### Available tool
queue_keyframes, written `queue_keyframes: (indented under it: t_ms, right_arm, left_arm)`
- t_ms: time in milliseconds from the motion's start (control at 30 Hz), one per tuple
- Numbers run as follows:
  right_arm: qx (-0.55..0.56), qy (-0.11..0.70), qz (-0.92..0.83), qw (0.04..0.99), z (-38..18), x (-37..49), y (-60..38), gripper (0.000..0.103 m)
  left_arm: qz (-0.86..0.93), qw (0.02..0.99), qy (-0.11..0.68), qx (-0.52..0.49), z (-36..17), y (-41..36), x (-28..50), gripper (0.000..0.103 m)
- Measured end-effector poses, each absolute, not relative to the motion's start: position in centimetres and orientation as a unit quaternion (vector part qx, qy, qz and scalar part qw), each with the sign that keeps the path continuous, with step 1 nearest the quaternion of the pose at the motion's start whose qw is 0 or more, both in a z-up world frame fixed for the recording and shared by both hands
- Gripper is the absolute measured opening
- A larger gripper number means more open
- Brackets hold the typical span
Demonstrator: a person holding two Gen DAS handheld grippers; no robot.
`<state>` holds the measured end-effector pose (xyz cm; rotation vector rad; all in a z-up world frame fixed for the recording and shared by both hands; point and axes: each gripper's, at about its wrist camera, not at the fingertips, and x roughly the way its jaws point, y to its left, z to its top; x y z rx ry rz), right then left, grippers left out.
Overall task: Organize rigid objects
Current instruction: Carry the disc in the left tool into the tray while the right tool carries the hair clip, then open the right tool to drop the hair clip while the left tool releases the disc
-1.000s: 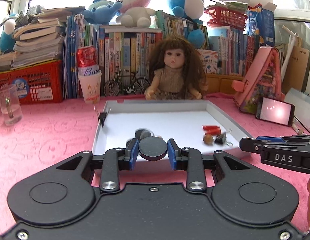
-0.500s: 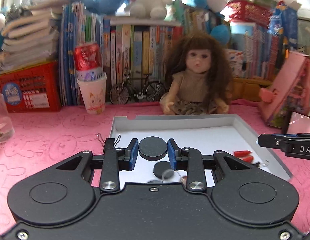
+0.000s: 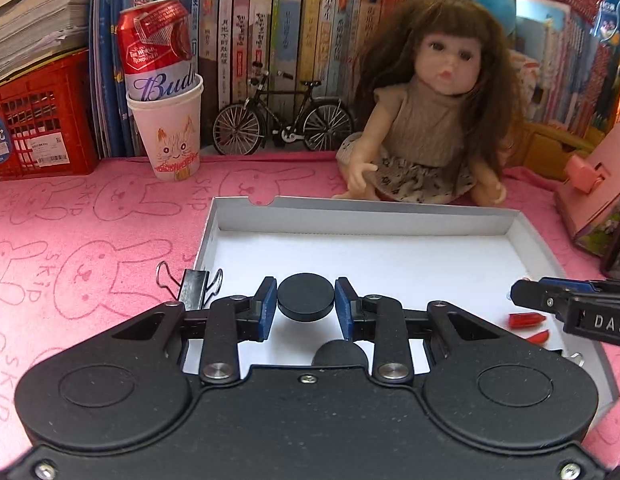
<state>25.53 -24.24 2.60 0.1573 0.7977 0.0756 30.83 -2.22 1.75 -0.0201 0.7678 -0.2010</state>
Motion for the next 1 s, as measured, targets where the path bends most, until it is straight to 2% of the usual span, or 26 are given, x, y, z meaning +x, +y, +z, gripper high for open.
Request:
queue_keyframes:
  t_ms: [233,733,800,833,933,1000]
  right_arm:
    - [0.068,0.398,0.031,0.914,1.9,26.3,-24.0,0.042]
    - [0.073,0.402,0.027,0.912,1.3,26.5,-24.0,0.043]
    - [0.073,0.397,0.027,0.915,1.3,26.3,-24.0,0.047]
    - [0.073,0.394,0.025,0.916,1.3,26.2,-24.0,0.058]
    - [0.077,0.386,0.027,0.919,1.4,25.8,-24.1,0.064]
    - [0.078,0.38,0.026,0.921,1.6,25.6,-24.1,0.066]
  left_arm:
    - [-0.09,0.913,0.397,-0.015,1.2,-2.7,32.5,0.029]
    - [-0.094,0.914,0.394,0.014,0.2,-4.2,32.2,0.03]
    - [-0.092,0.914,0.394,0.015,0.2,-4.2,32.1,0.03]
    - [-0.092,0.915,0.391,0.016,0.3,-4.2,31.9,0.03]
    - [-0.097,0.918,0.383,0.023,0.5,-4.3,31.3,0.043]
    - [-0.098,0.922,0.373,0.03,0.9,-4.4,30.8,0.047]
